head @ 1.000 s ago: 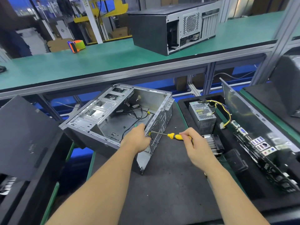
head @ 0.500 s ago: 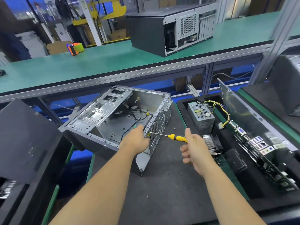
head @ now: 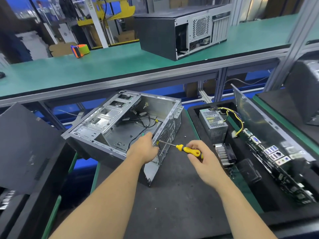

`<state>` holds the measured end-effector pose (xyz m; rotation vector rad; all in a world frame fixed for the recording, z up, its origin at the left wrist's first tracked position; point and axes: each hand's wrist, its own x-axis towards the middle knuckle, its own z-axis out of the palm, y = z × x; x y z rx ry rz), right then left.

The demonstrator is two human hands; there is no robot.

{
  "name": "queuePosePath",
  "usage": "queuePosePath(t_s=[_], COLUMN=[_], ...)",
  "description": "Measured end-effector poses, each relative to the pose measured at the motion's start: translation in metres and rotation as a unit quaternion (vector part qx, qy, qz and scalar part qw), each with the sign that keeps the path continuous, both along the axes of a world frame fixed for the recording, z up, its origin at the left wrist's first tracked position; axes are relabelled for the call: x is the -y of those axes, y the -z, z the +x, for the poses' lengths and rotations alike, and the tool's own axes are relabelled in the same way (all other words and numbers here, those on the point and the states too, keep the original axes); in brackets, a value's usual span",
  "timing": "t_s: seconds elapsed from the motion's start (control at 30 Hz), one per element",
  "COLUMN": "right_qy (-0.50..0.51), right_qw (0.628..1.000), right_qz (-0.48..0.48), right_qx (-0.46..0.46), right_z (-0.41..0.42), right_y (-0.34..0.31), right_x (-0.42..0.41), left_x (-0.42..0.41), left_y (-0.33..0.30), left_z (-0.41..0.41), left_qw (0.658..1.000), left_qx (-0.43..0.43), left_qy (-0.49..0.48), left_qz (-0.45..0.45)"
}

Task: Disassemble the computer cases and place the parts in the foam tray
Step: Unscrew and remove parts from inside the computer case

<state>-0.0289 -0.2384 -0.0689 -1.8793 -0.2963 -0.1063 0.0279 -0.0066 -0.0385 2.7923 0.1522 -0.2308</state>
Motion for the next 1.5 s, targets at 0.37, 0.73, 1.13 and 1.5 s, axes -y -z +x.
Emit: queuePosePath(t_s=[0.37, 0.73, 1.13, 1.5], right_qy=[0.138, 0.091, 0.103, 0.119], right_qw=[0.984, 0.977, 0.982, 0.972], right_qz=[0.057, 0.145, 0.114, 0.136], right_qx=[-0.097, -0.126, -0.11, -0.146], right_z=[0.014, 0.012, 0.013, 0.015], right_y=[-0.005, -0.002, -0.005, -0.006], right_x=[-0.012, -0.01, -0.009, -0.011], left_x=[-0.001, -0.002, -0.001, 0.0], left_y=[0.001, 0.002, 0.005, 0.007], left_z=[-0.001, 0.0, -0.002, -0.011], left_qw=[1.0, 1.0, 0.999, 0.99], left_qx=[0.006, 0.017, 0.048, 0.131], left_qy=[0.0, 0.0, -0.001, 0.061], left_qz=[-0.004, -0.006, -0.005, -0.002])
